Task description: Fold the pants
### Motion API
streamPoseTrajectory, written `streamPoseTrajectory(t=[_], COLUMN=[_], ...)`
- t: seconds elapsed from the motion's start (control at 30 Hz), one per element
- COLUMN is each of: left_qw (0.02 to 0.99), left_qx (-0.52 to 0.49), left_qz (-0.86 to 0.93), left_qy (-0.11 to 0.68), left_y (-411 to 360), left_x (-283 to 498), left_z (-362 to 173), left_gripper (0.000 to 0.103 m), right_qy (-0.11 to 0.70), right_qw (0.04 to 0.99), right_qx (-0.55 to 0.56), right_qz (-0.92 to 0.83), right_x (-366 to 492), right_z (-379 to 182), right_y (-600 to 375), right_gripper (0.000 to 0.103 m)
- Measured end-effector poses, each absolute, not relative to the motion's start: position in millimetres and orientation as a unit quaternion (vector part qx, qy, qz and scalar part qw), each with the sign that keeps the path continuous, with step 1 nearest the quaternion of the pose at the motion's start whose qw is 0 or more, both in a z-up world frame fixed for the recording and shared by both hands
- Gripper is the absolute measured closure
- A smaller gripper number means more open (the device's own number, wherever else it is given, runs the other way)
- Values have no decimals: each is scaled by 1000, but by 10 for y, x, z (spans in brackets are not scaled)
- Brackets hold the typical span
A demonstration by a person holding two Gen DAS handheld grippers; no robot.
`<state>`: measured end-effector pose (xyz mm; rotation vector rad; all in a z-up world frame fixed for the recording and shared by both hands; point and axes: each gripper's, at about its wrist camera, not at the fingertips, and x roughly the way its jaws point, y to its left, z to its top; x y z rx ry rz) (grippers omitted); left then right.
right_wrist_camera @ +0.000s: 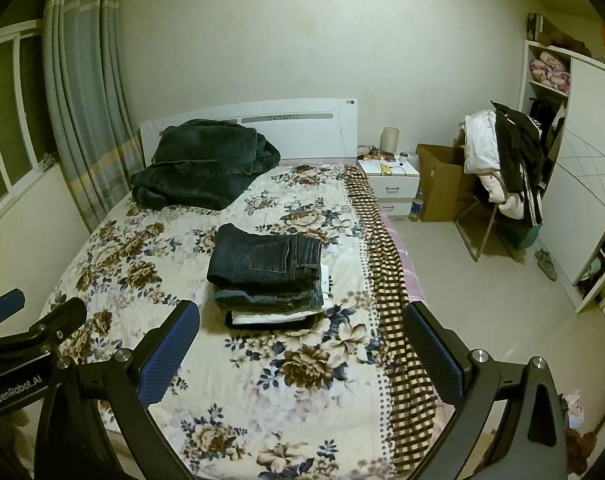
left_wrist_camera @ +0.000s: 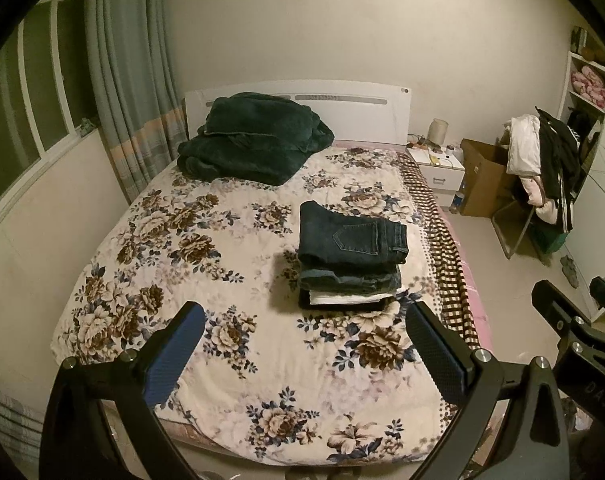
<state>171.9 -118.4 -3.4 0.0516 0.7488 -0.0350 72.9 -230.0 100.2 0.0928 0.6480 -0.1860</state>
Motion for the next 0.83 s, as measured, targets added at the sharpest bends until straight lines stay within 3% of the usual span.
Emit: streamPoseTrajectory(t=[0.83], left_qw=[930], left_qx=[32], left_qz=[-23], left_qy=[366], left_y=[-1201], left_x=[1660], left_z=[-44], left_gripper=[0], right_qy=[319], right_qw=[942], right_qx=[48], right_qz=[-91], right_x=[691], right_z=[957], right_y=[-2291], right_gripper=[0])
